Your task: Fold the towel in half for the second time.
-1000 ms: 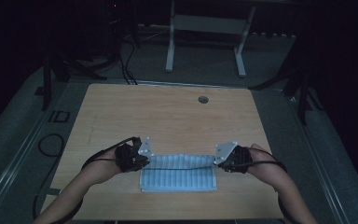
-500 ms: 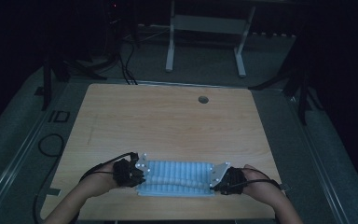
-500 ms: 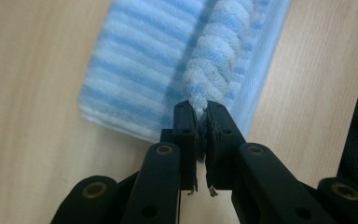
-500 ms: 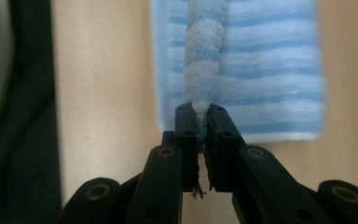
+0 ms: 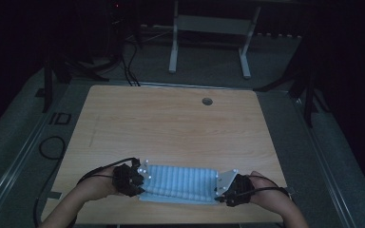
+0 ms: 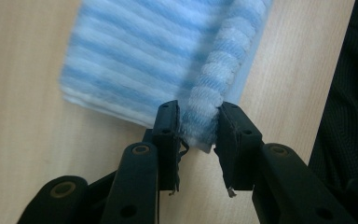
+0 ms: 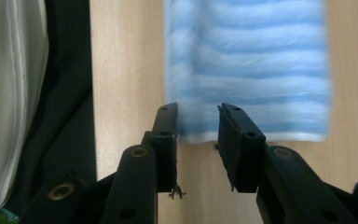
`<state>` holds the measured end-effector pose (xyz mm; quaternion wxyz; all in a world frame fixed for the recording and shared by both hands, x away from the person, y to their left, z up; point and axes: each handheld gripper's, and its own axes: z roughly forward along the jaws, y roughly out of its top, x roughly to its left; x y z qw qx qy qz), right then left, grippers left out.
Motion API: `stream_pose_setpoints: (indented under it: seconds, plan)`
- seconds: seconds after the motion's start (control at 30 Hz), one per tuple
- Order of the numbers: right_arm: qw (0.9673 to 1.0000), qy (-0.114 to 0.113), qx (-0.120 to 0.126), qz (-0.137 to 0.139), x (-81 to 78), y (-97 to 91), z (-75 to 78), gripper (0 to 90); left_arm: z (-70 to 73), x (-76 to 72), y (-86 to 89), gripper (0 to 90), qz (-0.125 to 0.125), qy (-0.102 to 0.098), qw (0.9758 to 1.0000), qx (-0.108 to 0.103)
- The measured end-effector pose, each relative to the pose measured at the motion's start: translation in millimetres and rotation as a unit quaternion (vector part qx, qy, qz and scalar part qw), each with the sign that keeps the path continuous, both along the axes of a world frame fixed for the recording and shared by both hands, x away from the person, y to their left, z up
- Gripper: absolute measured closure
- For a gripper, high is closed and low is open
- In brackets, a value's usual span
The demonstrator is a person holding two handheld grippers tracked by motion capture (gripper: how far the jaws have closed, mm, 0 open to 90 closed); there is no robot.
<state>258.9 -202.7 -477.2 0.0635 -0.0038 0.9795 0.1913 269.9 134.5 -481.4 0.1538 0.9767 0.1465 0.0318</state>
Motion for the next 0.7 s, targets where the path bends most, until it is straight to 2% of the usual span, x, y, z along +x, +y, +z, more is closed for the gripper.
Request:
stream_pose_setpoints:
  seconds: [0.1, 0.17, 0.23, 0.33, 0.43, 0.53, 0.57, 0.6, 0.63, 0.67, 0.7]
  plan:
    - [0.9998, -0.009, 0.02, -0.003, 1.3, -3.8, 12.0, 66.4, 4.6, 0.4, 0.6, 68.4, -0.003, -0.003, 1.0, -0.004]
    - [0.9995, -0.014, 0.025, -0.011, 5.5, -4.9, 16.6, 66.5, 11.0, 2.6, 1.8, 67.2, 0.002, -0.004, 0.9999, -0.011]
    - [0.9993, -0.021, 0.023, -0.022, 11.2, -3.7, 16.3, 67.8, 16.5, 3.7, 3.0, 66.3, 0.003, -0.012, 0.9998, -0.015]
    - [0.9993, -0.015, 0.02, -0.027, 19.8, 0.3, 10.5, 68.0, 18.9, 8.2, 1.1, 66.2, 0.009, -0.023, 0.9994, -0.022]
    - [0.9993, -0.006, 0.022, -0.031, 25.4, 4.5, 4.0, 68.1, 12.2, 12.4, -3.9, 66.2, 0.01, -0.024, 0.9995, -0.017]
    - [0.9982, 0.005, 0.026, -0.054, 37.7, 14.0, -16.7, 67.1, -8.6, 22.1, -9.7, 64.2, 0.02, -0.009, 0.9995, -0.024]
    - [0.9976, 0.012, 0.022, -0.064, 41.2, 15.4, -22.3, 67.0, -8.6, 22.1, -9.7, 64.2, 0.02, -0.009, 0.9995, -0.024]
    - [0.9974, 0.013, 0.021, -0.067, 44.6, 16.1, -27.4, 66.8, -20.8, 28.4, -10.1, 64.3, 0.028, -0.006, 0.9995, -0.017]
    - [0.9971, 0.019, 0.02, -0.071, 48.3, 16.4, -31.8, 66.4, -20.8, 28.4, -10.1, 64.4, 0.028, -0.006, 0.9995, -0.017]
    - [0.9969, 0.024, 0.012, -0.074, 52.1, 16.6, -35.8, 65.3, -31.8, 32.9, -10.1, 64.4, 0.037, 0.004, 0.9992, -0.013]
    - [0.9969, 0.02, 0.004, -0.077, 55.0, 16.9, -39.0, 65.1, -31.8, 32.9, -10.1, 64.4, 0.037, 0.004, 0.9992, -0.013]
